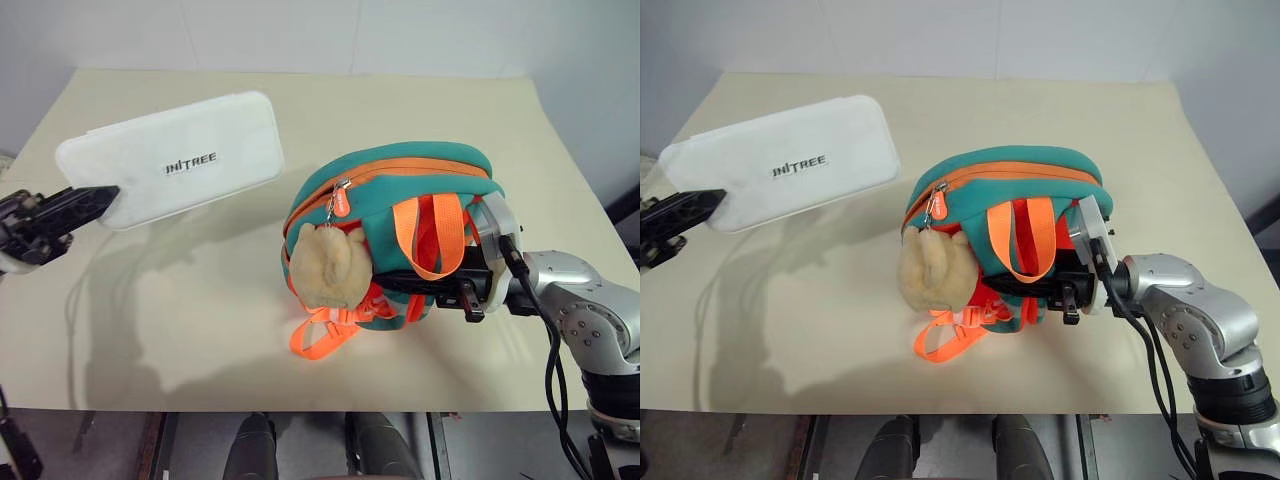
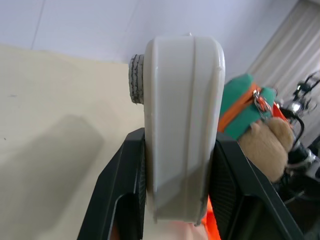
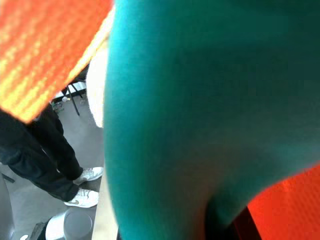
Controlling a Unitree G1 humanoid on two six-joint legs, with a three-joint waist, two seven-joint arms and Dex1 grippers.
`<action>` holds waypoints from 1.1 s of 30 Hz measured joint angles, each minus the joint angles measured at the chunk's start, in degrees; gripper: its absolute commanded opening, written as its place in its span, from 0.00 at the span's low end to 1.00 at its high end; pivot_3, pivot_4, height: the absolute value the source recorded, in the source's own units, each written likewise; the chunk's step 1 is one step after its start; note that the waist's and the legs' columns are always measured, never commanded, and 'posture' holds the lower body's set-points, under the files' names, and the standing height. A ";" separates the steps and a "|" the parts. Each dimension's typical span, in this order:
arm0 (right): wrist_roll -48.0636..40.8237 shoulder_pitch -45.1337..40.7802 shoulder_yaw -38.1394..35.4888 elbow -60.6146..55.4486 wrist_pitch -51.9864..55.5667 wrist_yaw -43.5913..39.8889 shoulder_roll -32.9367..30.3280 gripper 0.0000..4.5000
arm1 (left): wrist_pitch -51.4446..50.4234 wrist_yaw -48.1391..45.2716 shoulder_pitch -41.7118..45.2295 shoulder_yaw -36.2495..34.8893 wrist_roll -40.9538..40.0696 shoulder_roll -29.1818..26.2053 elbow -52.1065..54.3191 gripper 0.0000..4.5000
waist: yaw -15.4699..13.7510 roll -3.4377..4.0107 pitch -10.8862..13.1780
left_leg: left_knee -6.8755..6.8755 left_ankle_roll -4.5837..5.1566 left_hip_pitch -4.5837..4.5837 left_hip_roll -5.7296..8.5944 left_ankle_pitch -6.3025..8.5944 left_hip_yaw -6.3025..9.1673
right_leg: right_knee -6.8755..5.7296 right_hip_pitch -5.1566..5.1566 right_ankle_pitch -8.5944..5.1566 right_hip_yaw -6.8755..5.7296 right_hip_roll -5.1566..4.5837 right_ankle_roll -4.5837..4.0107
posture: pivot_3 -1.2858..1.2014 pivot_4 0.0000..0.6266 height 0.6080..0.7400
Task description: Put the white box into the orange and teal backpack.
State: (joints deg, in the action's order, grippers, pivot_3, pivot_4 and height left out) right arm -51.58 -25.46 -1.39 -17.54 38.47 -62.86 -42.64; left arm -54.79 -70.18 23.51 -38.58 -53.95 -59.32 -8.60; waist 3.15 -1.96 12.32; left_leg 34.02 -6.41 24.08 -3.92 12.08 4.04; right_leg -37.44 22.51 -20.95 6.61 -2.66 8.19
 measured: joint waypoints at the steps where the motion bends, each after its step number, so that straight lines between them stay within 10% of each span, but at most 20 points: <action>1: 0.24 -0.74 0.11 0.93 0.00 -0.28 0.22 0.00 | -0.08 -0.08 -0.15 -1.32 -0.55 -0.78 1.47 0.29 | 0.02 0.01 0.00 | 0.00 0.00 0.00 0.00 0.00 0.00 | 0.00 0.00 0.00 0.01 -0.01 0.00 | 0.52 0.24 1.00; 33: 4.51 -5.83 1.65 6.63 0.77 -4.93 2.82 0.00 | 3.67 -3.88 -8.55 -1.32 -3.16 -10.01 17.72 0.29 | 0.03 0.03 0.01 | -0.01 0.00 -0.03 0.00 0.01 -0.02 | -0.02 -0.01 0.00 0.03 0.01 -0.01 | 0.52 0.24 1.00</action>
State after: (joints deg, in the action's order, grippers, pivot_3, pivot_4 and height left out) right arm -47.07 -31.29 0.26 -10.92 39.24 -67.80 -39.83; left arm -51.12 -74.06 14.96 -39.90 -57.11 -69.33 9.12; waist 3.18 -1.93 12.33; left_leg 34.01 -6.40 24.05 -3.92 12.09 4.02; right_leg -37.46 22.50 -20.95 6.63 -2.65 8.18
